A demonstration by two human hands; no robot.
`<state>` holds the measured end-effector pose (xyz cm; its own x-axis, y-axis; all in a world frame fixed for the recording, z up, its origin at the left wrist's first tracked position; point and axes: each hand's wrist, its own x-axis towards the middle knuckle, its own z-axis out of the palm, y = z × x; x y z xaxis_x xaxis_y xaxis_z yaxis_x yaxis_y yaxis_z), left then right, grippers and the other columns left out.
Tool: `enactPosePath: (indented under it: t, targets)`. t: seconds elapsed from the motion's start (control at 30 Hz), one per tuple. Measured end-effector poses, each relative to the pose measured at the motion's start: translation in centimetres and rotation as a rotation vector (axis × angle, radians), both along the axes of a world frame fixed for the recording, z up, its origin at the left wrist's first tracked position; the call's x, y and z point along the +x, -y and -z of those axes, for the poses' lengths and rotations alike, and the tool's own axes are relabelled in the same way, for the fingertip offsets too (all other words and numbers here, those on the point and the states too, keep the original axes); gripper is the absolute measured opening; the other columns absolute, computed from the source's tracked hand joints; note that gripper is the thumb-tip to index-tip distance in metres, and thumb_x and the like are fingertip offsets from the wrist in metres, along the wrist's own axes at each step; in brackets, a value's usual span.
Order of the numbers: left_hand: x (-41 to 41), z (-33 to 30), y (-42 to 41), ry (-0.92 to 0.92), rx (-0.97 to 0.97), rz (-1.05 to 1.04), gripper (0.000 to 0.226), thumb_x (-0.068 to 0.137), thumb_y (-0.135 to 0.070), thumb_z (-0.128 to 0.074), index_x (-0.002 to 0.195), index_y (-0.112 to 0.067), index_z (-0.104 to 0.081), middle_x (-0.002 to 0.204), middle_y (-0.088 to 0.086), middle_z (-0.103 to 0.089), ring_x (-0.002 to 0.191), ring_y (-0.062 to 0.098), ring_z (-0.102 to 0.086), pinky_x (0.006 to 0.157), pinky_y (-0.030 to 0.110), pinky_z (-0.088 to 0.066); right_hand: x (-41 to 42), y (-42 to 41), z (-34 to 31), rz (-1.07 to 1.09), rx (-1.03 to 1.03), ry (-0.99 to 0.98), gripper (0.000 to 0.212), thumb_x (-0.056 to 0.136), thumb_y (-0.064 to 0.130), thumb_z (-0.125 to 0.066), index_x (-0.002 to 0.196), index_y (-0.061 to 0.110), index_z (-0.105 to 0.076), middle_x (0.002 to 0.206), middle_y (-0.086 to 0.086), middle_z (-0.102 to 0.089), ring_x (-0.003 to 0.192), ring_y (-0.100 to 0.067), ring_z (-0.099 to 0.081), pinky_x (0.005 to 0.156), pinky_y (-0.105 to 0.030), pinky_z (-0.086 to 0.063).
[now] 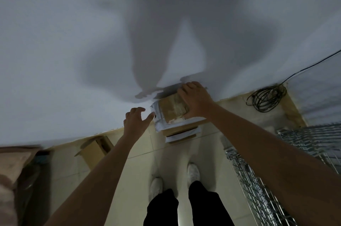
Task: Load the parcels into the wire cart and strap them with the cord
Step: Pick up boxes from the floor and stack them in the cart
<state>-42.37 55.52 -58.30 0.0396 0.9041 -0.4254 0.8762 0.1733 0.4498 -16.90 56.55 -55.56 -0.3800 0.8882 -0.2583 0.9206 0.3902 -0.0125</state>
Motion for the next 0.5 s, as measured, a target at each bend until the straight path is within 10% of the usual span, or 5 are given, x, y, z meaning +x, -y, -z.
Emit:
enactPosePath:
  t: [0.27,0.5]
  targets:
    - [-4.4,-2.5,1.1,-0.061,-0.011,0.143,0.058,0.089,-0.058,-0.052,0.129,-0.016,-0.051,0.137,0.006,-0.049,0.125,0.029,-0.044,0.1,0.043,-0.036,-3.6,0.4,-2.6,0.048,0.016,0.039,0.093,0.045,0.053,-0.085,0.125,0.016,-0.057,0.106,-0.012,-0.065,0.086,-0.032,-0.064,0.073,-0.041,-0.051]
    - [2.8,-10.9,0.2,-0.111,0.271,0.629,0.06,0.089,-0.056,-0.052,0.132,-0.014,-0.051,0.132,0.007,-0.052,0.116,0.028,-0.05,0.092,0.036,-0.04,0.3,6.7,-10.7,0.417,0.0,0.067,0.092,0.068,0.068,-0.065,0.141,0.023,-0.035,0.12,-0.007,-0.052,0.103,-0.028,-0.054,0.082,-0.039,-0.047]
